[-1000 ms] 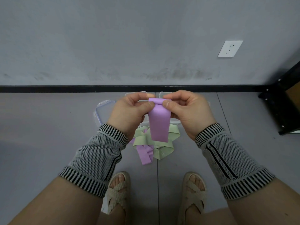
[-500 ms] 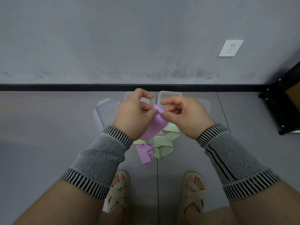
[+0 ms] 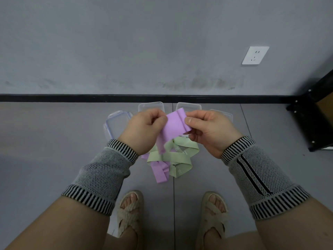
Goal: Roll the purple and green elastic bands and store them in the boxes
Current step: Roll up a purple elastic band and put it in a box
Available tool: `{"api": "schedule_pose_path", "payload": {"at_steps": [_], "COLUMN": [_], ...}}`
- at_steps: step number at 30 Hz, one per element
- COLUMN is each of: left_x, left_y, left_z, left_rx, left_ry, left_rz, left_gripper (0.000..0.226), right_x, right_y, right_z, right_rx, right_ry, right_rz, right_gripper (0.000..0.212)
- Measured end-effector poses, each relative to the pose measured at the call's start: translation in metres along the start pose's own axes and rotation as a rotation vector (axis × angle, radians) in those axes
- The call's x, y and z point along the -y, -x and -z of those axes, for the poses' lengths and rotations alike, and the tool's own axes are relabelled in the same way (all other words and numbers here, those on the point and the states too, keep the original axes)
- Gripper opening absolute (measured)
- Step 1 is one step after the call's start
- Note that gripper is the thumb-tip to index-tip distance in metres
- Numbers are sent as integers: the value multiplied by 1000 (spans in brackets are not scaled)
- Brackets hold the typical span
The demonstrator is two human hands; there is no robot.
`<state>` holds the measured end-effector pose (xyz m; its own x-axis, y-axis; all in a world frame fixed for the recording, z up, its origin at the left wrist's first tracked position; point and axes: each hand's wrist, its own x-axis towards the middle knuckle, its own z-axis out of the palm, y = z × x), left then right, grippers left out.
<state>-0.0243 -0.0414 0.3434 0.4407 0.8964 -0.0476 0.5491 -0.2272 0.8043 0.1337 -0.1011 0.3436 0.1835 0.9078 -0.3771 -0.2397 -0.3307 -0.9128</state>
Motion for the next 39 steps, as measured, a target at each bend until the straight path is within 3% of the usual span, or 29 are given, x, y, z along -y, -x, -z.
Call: {"api": "schedule_pose_path", "payload": {"at_steps": [7, 15, 28, 39], "left_x": [2, -2, 1, 0], "left_y": [-2, 0, 1, 0], "left_z": [-2, -2, -5, 1], "left_rx": [-22, -52, 44, 10], "left_ry": [32, -110, -66, -68], "left_rz": [-12, -64, -69, -43], "left_gripper": [21, 18, 23, 32], "right_x": [-1, -5, -6, -3], "right_y": [-1, -5, -5, -5], "right_z": [-1, -1, 0, 1], "right_rx": [8, -13, 45, 32], "right_ry": [11, 74, 70, 34], "right_rz": [8, 56, 44, 20], "right_gripper": [15, 14, 18, 16]}}
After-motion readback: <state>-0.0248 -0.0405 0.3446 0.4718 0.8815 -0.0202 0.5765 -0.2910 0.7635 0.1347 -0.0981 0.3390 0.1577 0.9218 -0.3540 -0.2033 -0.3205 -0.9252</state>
